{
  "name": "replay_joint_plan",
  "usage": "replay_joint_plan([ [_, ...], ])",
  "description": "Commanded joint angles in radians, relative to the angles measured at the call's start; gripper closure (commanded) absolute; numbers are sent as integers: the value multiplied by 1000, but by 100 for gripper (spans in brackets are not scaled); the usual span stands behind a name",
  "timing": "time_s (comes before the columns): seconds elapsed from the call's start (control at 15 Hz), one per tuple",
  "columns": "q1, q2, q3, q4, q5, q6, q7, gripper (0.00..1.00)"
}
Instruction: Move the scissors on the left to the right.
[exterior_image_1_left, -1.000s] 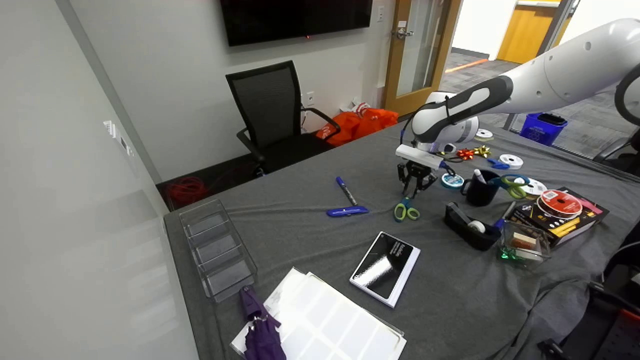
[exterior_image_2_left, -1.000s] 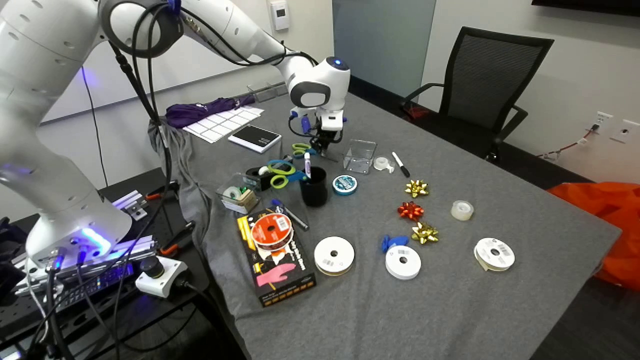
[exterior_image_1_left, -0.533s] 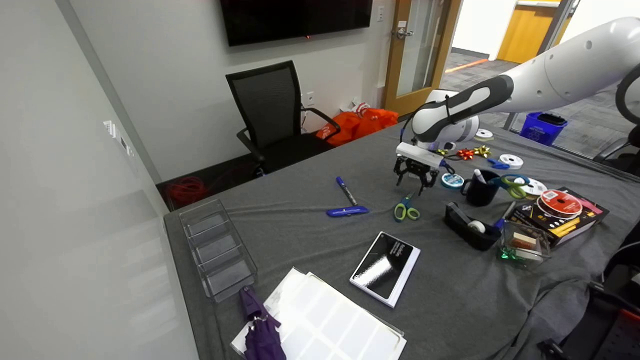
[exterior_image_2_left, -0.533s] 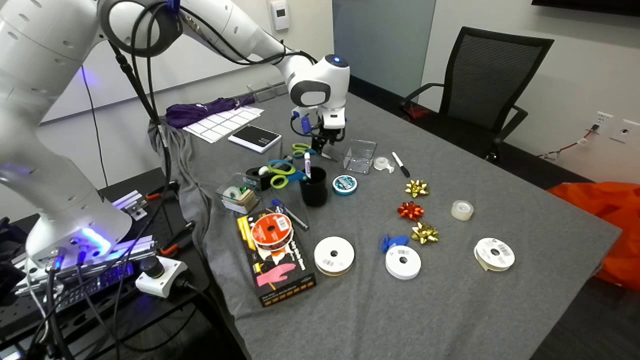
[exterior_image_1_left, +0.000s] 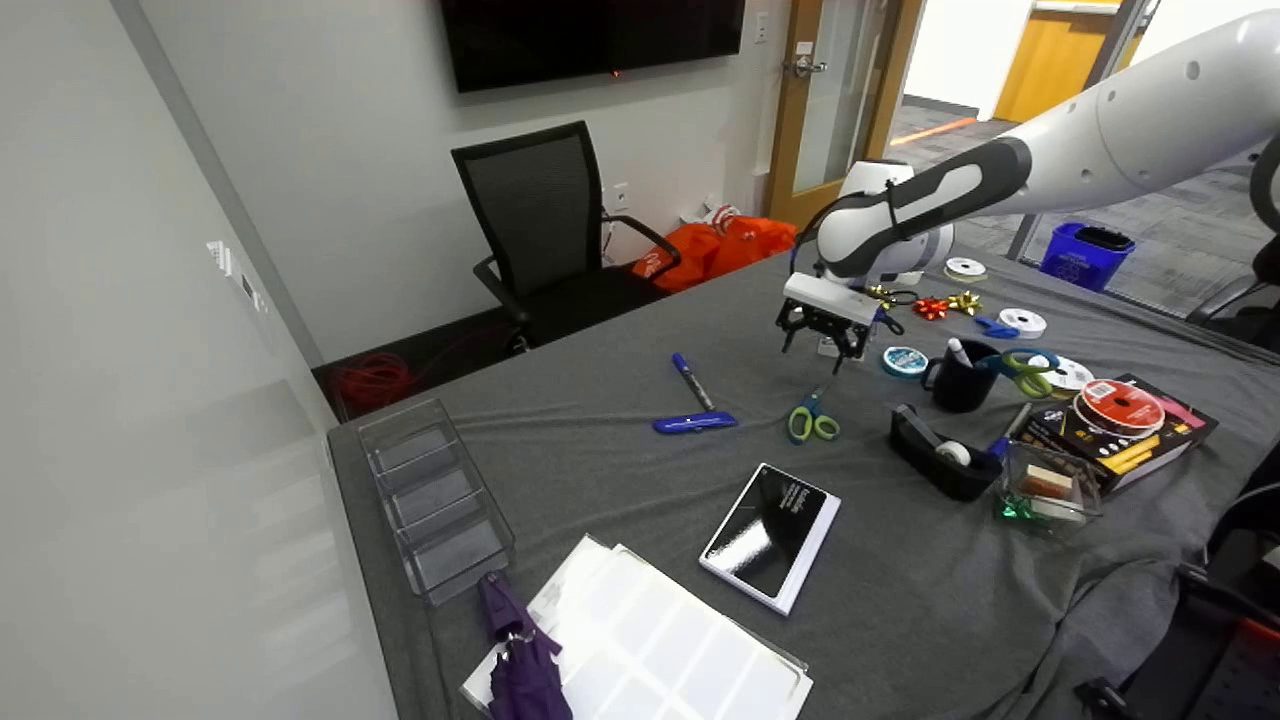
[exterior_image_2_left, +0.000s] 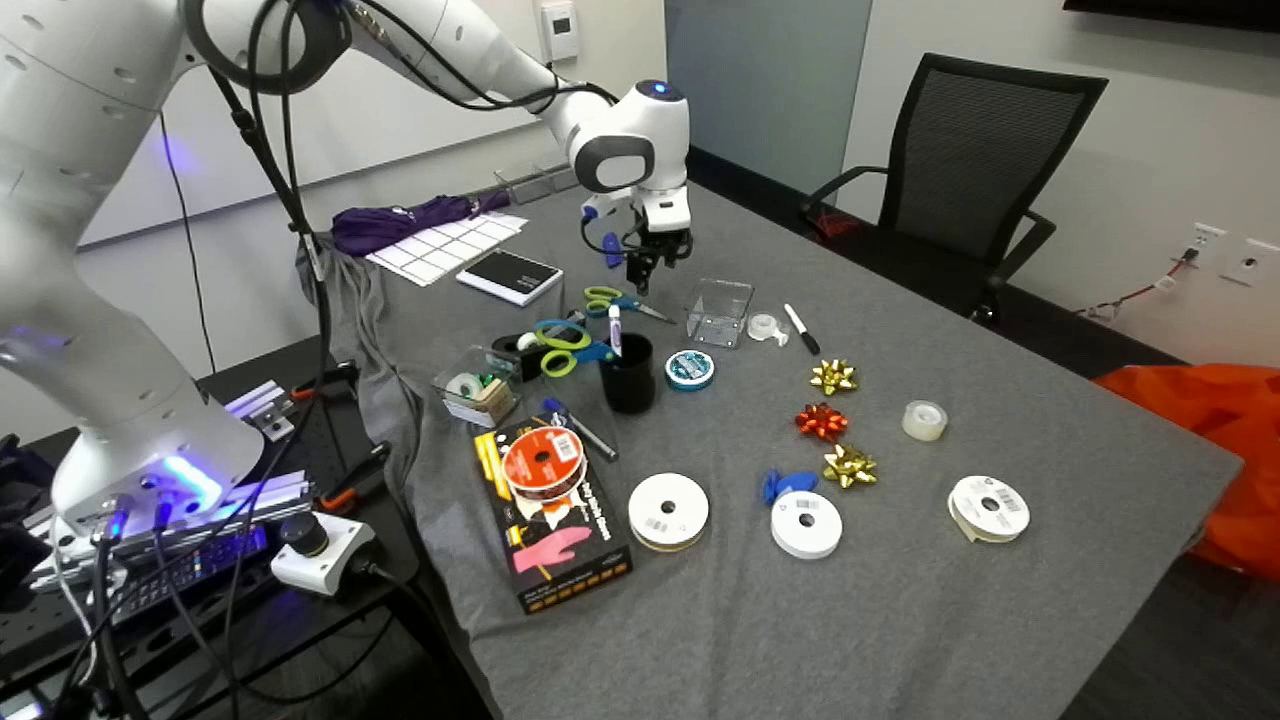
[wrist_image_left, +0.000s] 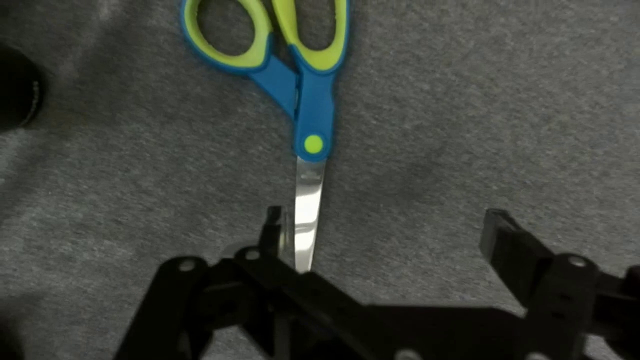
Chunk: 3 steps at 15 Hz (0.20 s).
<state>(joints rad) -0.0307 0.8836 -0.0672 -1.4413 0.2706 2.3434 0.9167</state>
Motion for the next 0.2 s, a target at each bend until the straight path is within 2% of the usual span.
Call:
replay_joint_plan([
  [0.0, 25, -70, -19, -71, -19, 3, -9, 0],
  [0.13, 24, -92, -18, -89, -17, -4, -7, 0],
])
